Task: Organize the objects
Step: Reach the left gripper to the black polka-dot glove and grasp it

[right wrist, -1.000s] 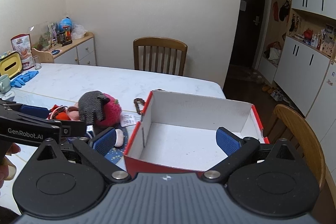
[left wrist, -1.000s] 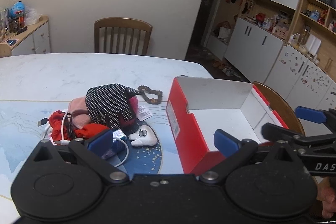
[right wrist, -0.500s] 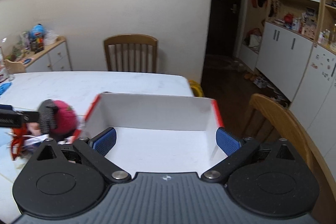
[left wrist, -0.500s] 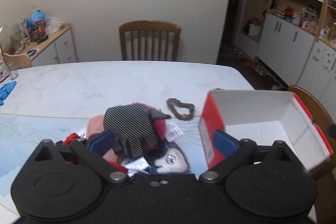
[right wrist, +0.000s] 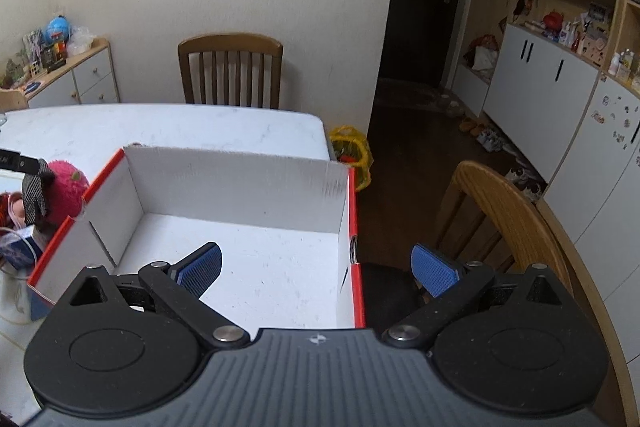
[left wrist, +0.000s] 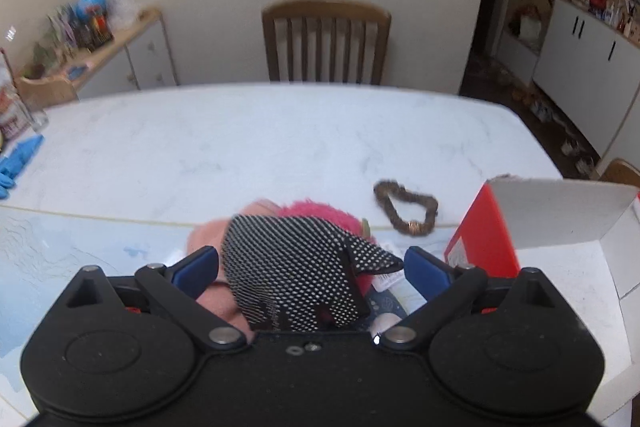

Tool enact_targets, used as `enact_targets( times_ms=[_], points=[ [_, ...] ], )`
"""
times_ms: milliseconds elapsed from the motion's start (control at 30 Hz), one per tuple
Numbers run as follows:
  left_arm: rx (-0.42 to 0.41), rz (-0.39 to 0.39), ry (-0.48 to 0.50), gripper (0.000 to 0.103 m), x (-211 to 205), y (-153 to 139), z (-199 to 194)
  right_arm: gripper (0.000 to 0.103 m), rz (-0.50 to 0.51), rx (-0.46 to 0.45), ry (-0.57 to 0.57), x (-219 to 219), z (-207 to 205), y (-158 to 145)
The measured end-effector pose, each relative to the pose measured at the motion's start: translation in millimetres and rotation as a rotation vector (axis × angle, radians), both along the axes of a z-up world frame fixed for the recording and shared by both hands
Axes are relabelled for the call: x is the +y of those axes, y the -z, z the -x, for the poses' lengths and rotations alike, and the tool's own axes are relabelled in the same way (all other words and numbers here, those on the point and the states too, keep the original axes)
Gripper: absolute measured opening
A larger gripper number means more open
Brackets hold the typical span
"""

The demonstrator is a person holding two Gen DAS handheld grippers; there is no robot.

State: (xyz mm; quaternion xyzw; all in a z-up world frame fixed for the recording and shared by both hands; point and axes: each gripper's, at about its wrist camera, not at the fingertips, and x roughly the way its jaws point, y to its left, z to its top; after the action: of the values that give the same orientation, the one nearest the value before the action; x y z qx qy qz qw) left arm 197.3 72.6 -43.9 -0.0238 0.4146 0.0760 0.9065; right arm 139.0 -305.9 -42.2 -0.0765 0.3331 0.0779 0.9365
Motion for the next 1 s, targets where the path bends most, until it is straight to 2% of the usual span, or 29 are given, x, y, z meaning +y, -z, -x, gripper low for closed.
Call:
enact_targets(
  times_ms=[167,233,400,467,500,600,667,700,867,1000],
  points=[
    [0.075,-0.004,-0.019,0.092,0,21,-19,0.101,-0.008,0.047,-0.009,-8,-14,11],
    [0.094,0.007,-0.034,0.085,2,26,-21,0.101,-0.010,0.057,-0.012,-10,-20,14],
    [0.101,0.009,-0.040,0.076,1,29,-22,0.097,0.016,0.089,-0.004,-12,-30,25],
    [0.101,0.016,-0.048,0.072,2,29,-22,0.092,0.020,0.104,-0.002,-12,-34,29],
    [0.101,0.023,-0.052,0.067,3,30,-24,0.090,0.020,0.110,0.001,-13,-35,31],
    [0.098,0.034,-0.062,0.057,6,29,-24,0.080,0.028,0.135,0.024,-17,-42,38],
    [0.092,0.047,-0.066,0.053,8,28,-22,0.069,0.023,0.154,0.041,-19,-45,41],
    [0.088,0.052,-0.069,0.050,9,28,-20,0.068,0.017,0.161,0.046,-21,-46,43],
    [0.070,0.080,-0.090,0.032,13,23,-13,0.041,0.016,0.181,0.045,-21,-49,48],
    [0.057,0.076,-0.102,0.017,13,18,-6,0.032,0.026,0.201,0.056,-22,-52,53]
  ],
)
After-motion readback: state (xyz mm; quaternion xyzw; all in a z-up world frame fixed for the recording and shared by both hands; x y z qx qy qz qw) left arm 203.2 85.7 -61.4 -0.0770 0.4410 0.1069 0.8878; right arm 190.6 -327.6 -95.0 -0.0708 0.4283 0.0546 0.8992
